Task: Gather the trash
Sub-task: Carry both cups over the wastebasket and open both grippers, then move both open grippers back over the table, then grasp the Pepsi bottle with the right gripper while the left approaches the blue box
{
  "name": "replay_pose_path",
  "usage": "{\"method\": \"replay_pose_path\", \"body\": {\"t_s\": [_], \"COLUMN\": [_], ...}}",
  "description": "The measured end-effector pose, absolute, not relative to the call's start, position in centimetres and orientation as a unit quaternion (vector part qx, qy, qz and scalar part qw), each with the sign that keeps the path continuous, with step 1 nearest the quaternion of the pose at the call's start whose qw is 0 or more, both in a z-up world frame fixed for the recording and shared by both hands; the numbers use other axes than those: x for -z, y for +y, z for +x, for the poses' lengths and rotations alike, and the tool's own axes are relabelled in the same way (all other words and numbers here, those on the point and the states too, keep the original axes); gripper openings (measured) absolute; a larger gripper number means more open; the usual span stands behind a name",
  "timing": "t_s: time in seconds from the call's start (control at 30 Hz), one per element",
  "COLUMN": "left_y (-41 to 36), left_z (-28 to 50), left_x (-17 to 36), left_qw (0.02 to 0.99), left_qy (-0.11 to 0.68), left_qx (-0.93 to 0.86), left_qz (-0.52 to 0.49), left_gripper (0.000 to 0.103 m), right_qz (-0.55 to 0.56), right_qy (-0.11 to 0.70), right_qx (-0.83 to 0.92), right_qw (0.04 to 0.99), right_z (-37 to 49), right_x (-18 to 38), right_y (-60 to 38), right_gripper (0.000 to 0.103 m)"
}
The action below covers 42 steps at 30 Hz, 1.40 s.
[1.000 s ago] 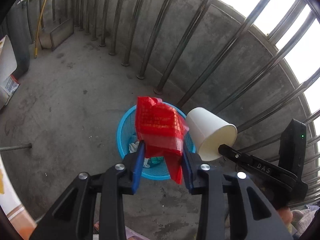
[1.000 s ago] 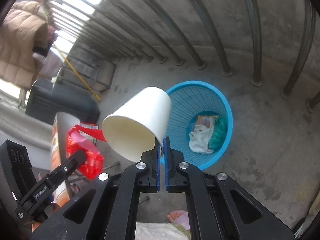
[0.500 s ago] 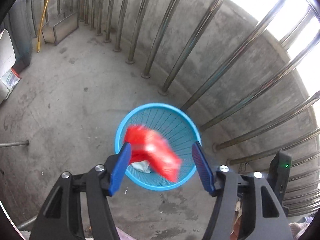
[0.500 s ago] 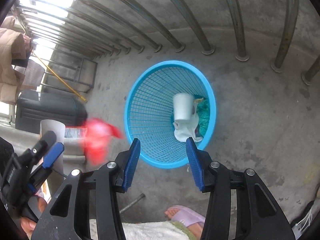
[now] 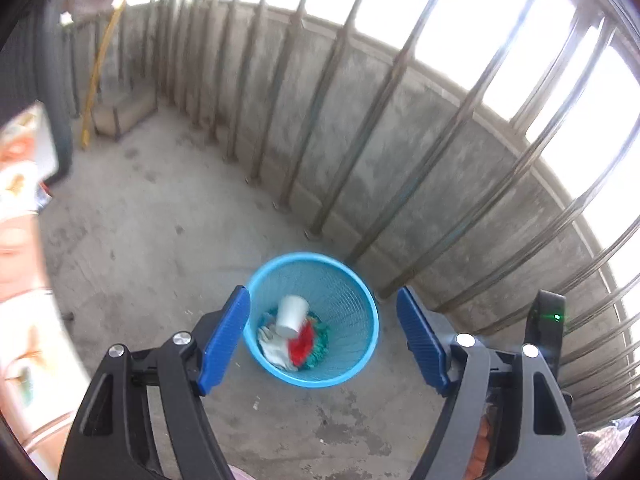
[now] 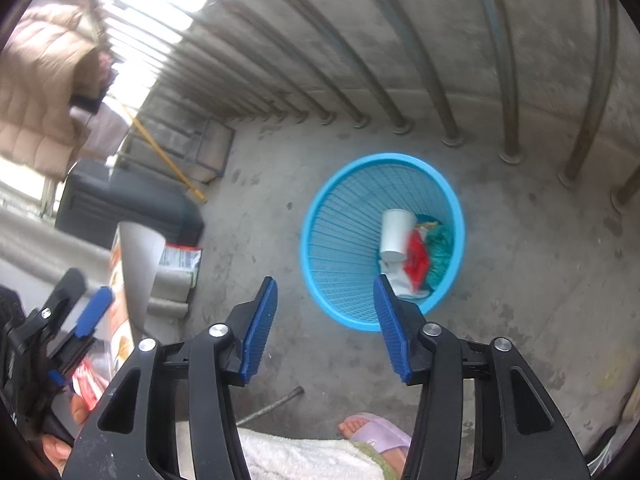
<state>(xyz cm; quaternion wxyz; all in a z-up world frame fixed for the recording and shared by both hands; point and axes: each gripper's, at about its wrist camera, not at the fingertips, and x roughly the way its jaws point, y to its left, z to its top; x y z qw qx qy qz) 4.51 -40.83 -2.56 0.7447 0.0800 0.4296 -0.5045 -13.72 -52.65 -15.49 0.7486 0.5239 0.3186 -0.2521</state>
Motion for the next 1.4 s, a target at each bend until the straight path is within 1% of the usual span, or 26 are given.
{"method": "replay_pose_path", "body": {"t_s": [0.03,0.1,0.27,0.37,0.43,0.6,0.7,0.77,0.87,1.0,1.07,1.2,1.3,1.4], "left_y": [-39.4,-36.2,-27.5,-21.4,-17.3,-6.4,-0.1,4.0,9.2,13.4,14.9,17.5,19.2,20.4], "left_z": [4.5,4.6,5.4,6.2,6.6,7.8,8.3,8.6,8.8,8.6,8.7,8.2,8.0,7.9], "left_x": [1.5,-0.5,-4.0,-5.0,-5.3,-5.4,-5.2,-4.8,-4.0,-2.6,-1.5,0.0,0.6,1.1], "left_qw": [0.755,0.777,0.825,0.853,0.873,0.917,0.935,0.944,0.947,0.946,0.94,0.931,0.927,0.925], "left_qy": [0.416,0.389,0.342,0.324,0.313,0.294,0.288,0.282,0.282,0.287,0.303,0.313,0.315,0.319], "left_qx": [0.501,0.49,0.448,0.408,0.374,0.269,0.203,0.158,0.104,0.04,0.011,-0.022,-0.036,-0.052], "left_qz": [0.075,0.068,0.048,0.025,0.013,-0.013,-0.046,-0.071,-0.111,-0.146,-0.159,-0.186,-0.198,-0.203], "left_gripper": [0.073,0.073,0.075,0.077,0.078,0.078,0.078,0.078,0.078,0.078,0.078,0.078,0.078,0.078], "right_qz": [0.516,0.499,0.459,0.42,0.395,0.327,0.285,0.258,0.251,0.244,0.228,0.161,0.131,0.099], "right_qy": [0.317,0.314,0.325,0.335,0.339,0.35,0.361,0.373,0.384,0.393,0.401,0.42,0.46,0.501], "right_qx": [0.246,0.232,0.177,0.141,0.118,0.053,0.004,-0.038,-0.116,-0.219,-0.273,-0.331,-0.335,-0.296], "right_qw": [0.757,0.774,0.808,0.831,0.846,0.876,0.888,0.89,0.881,0.859,0.845,0.829,0.812,0.807], "right_z": [-13.4,-12.8,-10.0,-7.9,-6.5,-2.9,0.1,2.2,5.4,10.2,13.3,18.3,21.5,24.8], "right_x": [14.8,13.5,10.8,8.6,7.2,3.9,2.4,1.7,0.8,-1.9,-3.6,-5.8,-4.9,-2.7], "right_y": [-52.3,-51.6,-49.6,-47.7,-46.5,-42.1,-38.5,-35.2,-30.4,-22.6,-17.3,-6.5,-0.3,4.9], "right_gripper": [0.057,0.061,0.064,0.069,0.072,0.075,0.079,0.08,0.08,0.08,0.08,0.08,0.08,0.079]}}
